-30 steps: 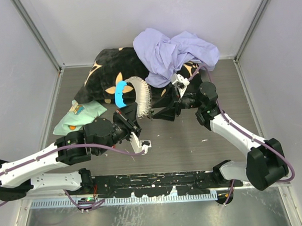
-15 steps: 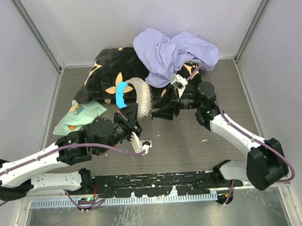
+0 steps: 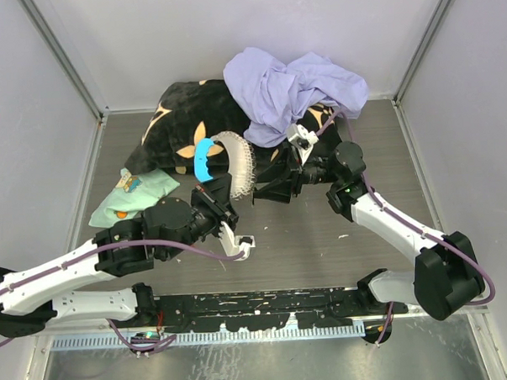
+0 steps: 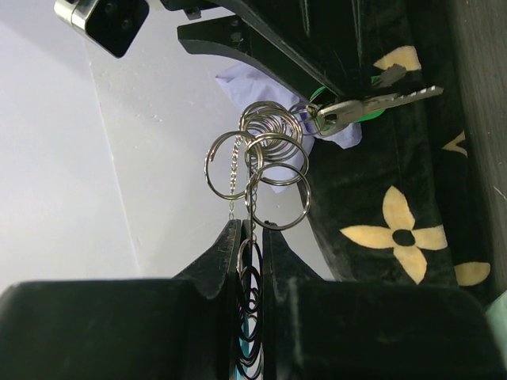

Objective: Remove the keys from the keyring
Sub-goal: Pick up the key from the keyring.

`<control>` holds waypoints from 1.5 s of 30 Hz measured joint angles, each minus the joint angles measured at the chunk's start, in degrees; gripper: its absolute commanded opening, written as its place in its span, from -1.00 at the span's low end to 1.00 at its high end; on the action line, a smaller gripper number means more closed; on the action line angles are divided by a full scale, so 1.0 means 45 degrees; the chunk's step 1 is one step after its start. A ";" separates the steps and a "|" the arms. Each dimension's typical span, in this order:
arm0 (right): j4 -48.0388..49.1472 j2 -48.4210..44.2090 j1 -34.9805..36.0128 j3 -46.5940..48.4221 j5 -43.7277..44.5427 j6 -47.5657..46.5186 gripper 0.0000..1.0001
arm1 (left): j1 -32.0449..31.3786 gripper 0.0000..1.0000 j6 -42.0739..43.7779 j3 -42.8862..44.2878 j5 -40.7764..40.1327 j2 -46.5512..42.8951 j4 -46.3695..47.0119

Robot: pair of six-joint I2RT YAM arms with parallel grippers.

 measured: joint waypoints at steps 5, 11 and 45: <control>0.0194 0.0000 0.0078 -0.0102 0.0053 0.0141 0.05 | 0.0000 -1.00 -0.0189 0.0029 0.0000 0.0092 -0.0175; -0.0393 0.0000 0.0151 -0.0117 0.0534 -0.0423 -0.01 | 0.0000 -1.00 -0.0209 0.0049 0.0024 0.0136 -0.0291; -0.0015 0.0219 0.0947 -0.0505 0.0593 -0.0758 -0.97 | 0.0000 -1.00 -0.0578 0.0102 0.0223 0.0107 -0.0389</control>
